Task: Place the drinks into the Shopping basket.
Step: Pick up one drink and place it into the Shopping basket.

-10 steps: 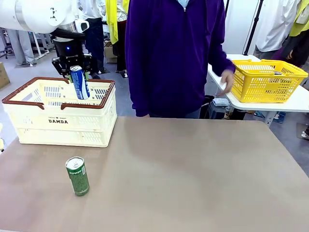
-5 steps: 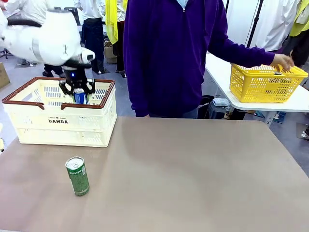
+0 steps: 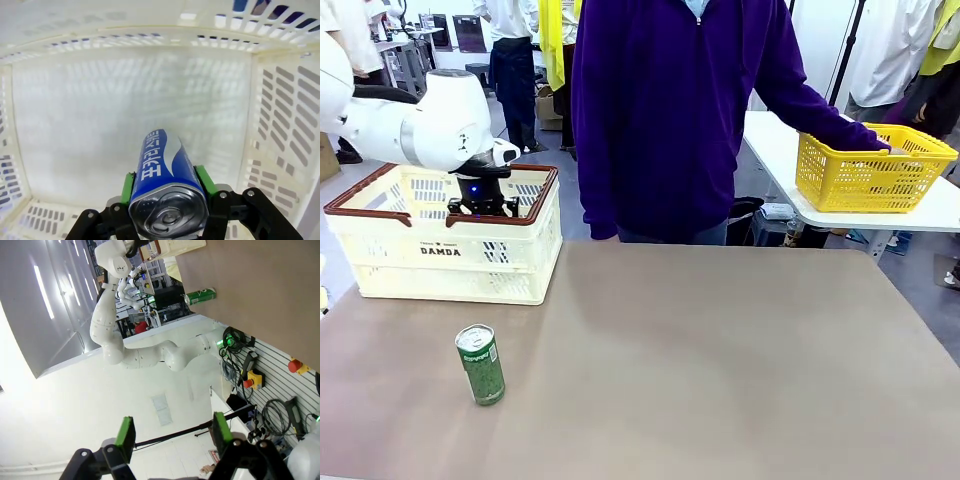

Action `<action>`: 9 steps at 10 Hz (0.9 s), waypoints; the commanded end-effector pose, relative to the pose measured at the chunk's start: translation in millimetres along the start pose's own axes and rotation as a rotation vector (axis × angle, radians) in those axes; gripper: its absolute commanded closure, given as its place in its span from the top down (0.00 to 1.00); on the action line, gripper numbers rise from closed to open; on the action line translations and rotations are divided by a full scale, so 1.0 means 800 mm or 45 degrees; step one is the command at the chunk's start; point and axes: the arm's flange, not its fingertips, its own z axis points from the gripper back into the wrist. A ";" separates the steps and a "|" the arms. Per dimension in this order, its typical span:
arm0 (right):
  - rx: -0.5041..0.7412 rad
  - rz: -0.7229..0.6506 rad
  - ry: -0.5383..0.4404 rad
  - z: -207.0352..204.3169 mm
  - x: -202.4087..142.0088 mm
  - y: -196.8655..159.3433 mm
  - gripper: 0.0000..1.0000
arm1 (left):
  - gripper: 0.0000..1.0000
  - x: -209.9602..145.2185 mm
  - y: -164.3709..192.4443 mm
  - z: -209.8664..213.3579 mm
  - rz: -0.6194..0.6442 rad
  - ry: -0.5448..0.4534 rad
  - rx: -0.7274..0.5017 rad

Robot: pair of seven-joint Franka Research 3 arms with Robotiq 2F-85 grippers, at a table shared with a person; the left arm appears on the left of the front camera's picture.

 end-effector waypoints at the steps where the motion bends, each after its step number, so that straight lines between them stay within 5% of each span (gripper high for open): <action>1: -0.010 -0.007 0.015 0.005 -0.003 0.003 0.82 | 0.00 0.001 0.006 0.008 -0.022 -0.029 -0.061; 3: -0.010 -0.007 0.015 0.005 -0.003 0.003 0.82 | 0.00 0.004 0.003 0.001 -0.029 -0.002 -0.056; 4: -0.010 -0.007 0.015 0.005 -0.003 0.003 0.82 | 0.29 0.006 0.002 0.000 -0.027 0.018 -0.054; 5: -0.010 -0.007 0.015 0.005 -0.003 0.003 0.82 | 0.87 0.007 0.002 0.000 -0.033 0.024 -0.051; 6: -0.010 -0.007 0.015 0.005 -0.003 0.003 0.82 | 1.00 0.006 0.002 0.003 -0.034 0.015 -0.057; 9: -0.010 -0.007 0.015 0.005 -0.003 0.003 0.82 | 1.00 0.002 0.013 0.030 -0.012 -0.042 -0.103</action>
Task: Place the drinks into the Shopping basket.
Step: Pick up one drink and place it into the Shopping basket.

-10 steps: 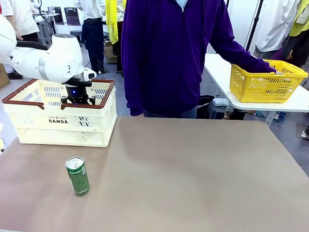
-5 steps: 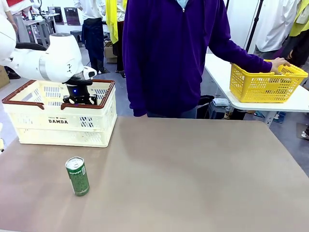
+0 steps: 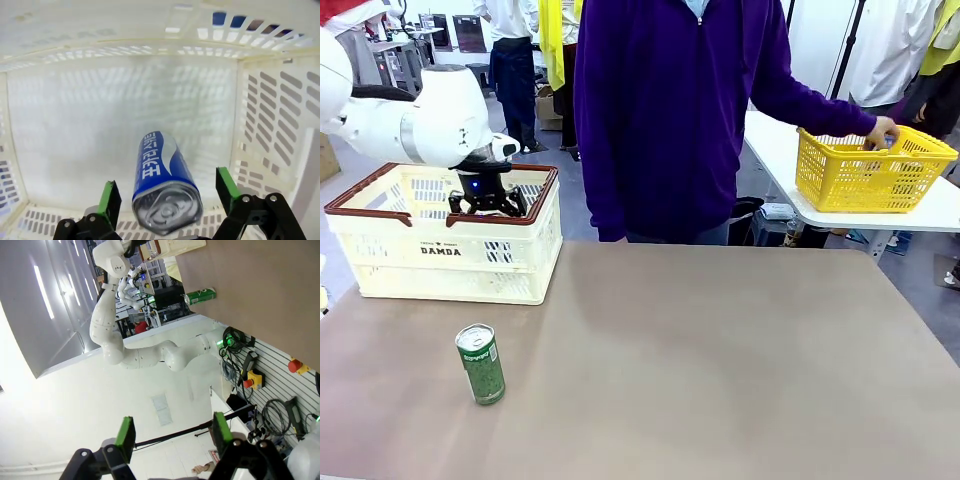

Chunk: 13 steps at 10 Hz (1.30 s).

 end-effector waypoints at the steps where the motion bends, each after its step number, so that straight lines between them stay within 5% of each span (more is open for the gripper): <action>1: -0.010 -0.007 0.015 0.005 -0.003 0.003 0.82 | 1.00 -0.007 0.020 0.049 -0.007 -0.053 -0.054; 4: -0.010 -0.007 0.015 0.005 -0.003 0.003 0.82 | 1.00 -0.039 0.068 0.180 -0.040 0.129 -0.250; 7: -0.010 -0.007 0.015 0.005 -0.003 0.003 0.82 | 1.00 -0.119 0.188 0.258 -0.264 0.285 -0.794; 10: -0.010 -0.007 0.015 0.005 -0.003 0.003 0.82 | 1.00 -0.199 0.363 0.244 -0.055 0.123 -1.345; 13: -0.010 -0.007 0.015 0.005 -0.003 0.003 0.82 | 1.00 -0.244 0.414 0.180 -0.051 0.019 -1.537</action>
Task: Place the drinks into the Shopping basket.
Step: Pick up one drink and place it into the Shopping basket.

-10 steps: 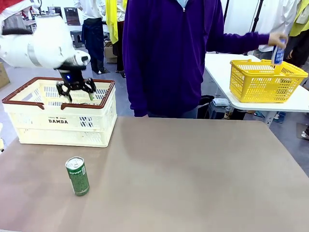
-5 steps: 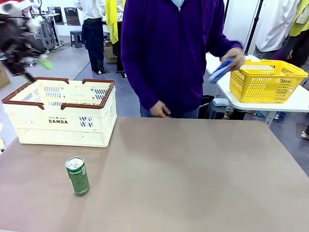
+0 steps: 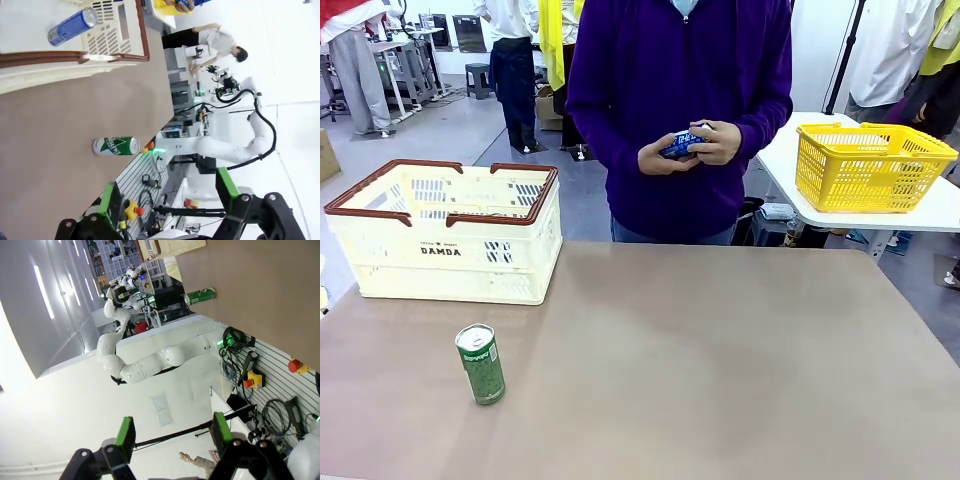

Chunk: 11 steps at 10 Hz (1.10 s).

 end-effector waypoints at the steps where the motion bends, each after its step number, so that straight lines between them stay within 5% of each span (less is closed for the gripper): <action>1: -0.011 -0.005 0.015 0.004 -0.004 0.003 0.82 | 1.00 0.013 0.013 -0.033 0.001 -0.032 -0.001; 2: -0.011 -0.005 0.015 0.004 -0.004 0.003 0.82 | 1.00 0.000 0.000 0.000 0.000 0.000 0.000; 11: -0.011 -0.005 0.015 0.004 -0.004 0.003 0.82 | 1.00 0.003 0.003 0.000 -0.018 -0.014 0.002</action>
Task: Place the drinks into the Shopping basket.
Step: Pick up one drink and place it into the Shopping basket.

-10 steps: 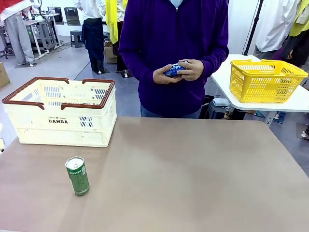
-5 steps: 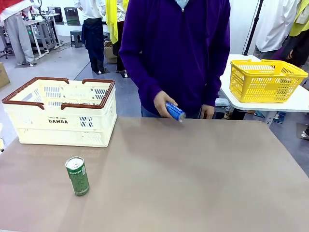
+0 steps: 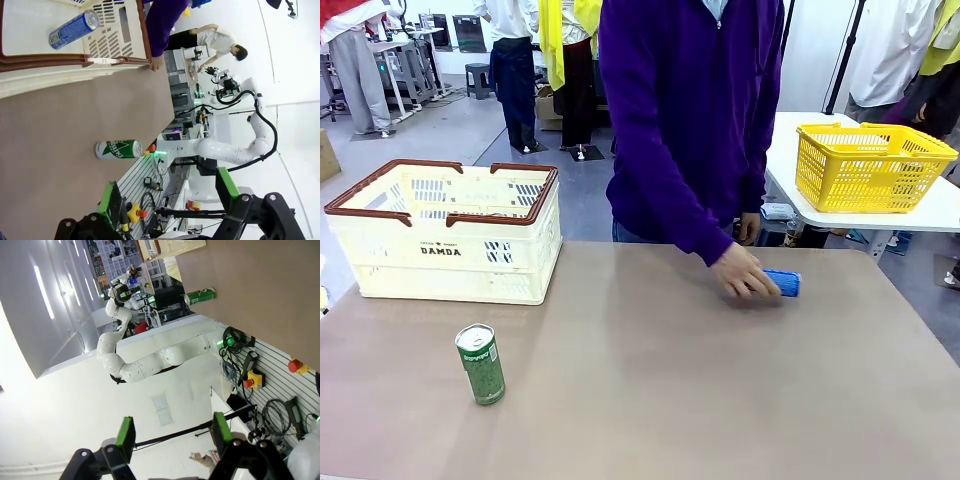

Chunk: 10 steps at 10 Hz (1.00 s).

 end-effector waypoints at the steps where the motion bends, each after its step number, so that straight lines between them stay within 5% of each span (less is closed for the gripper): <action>1: -0.011 -0.005 0.015 0.004 -0.004 0.003 0.82 | 1.00 -0.009 -0.054 -0.039 -0.058 0.065 -0.019; 4: -0.011 -0.005 0.015 0.004 -0.004 0.003 0.82 | 1.00 -0.085 -0.172 -0.177 -0.139 0.212 0.435; 5: -0.011 -0.005 0.015 0.004 -0.004 0.003 0.82 | 1.00 -0.093 -0.173 -0.203 -0.093 0.149 0.563; 7: -0.011 -0.005 0.015 0.004 -0.004 0.003 0.82 | 1.00 -0.112 -0.166 -0.273 -0.096 0.255 0.778; 9: -0.011 -0.005 0.015 0.004 -0.004 0.003 0.82 | 1.00 -0.123 -0.167 -0.344 -0.203 0.284 0.896; 10: -0.011 -0.005 0.015 0.004 -0.004 0.003 0.82 | 1.00 -0.114 -0.181 -0.346 -0.278 0.196 0.949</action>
